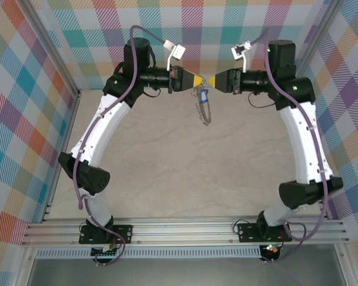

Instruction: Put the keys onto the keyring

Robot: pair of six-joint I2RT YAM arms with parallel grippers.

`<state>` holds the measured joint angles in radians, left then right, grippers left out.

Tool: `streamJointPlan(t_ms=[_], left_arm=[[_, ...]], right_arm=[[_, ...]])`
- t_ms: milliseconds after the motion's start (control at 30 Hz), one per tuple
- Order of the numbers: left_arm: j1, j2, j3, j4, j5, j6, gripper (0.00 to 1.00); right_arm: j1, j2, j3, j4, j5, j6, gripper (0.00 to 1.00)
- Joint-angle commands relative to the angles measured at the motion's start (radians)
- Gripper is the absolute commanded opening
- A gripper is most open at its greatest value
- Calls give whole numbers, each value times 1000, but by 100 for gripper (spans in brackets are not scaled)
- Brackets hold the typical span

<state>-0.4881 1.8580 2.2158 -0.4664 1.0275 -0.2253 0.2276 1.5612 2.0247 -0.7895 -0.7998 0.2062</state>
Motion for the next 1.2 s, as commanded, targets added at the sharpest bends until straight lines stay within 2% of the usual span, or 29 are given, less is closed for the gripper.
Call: streamJointPlan(t_ms=[0, 100, 200, 467, 900, 1000, 1167], left_arm=[[-7, -20, 40, 71, 8, -34, 0], [-7, -19, 43, 103, 7, -61, 0], [-7, -17, 44, 147, 6, -98, 0], [-7, -14, 44, 232, 2, -164, 0], [-10, -5, 41, 287, 5, -227, 0], [-10, -4, 35, 296, -1, -229, 0], [-10, -7, 25, 307, -11, -235, 0]], right_arm=[[-32, -92, -148, 250, 15, 126, 49], [-36, -113, -222, 291, -5, 161, 54], [-26, -120, -268, 332, -54, 208, 55], [27, -150, -340, 393, -77, 242, 56], [68, -97, -280, 445, -93, 265, 55], [75, -91, -268, 444, -111, 263, 45], [75, -100, -278, 440, -136, 259, 14]])
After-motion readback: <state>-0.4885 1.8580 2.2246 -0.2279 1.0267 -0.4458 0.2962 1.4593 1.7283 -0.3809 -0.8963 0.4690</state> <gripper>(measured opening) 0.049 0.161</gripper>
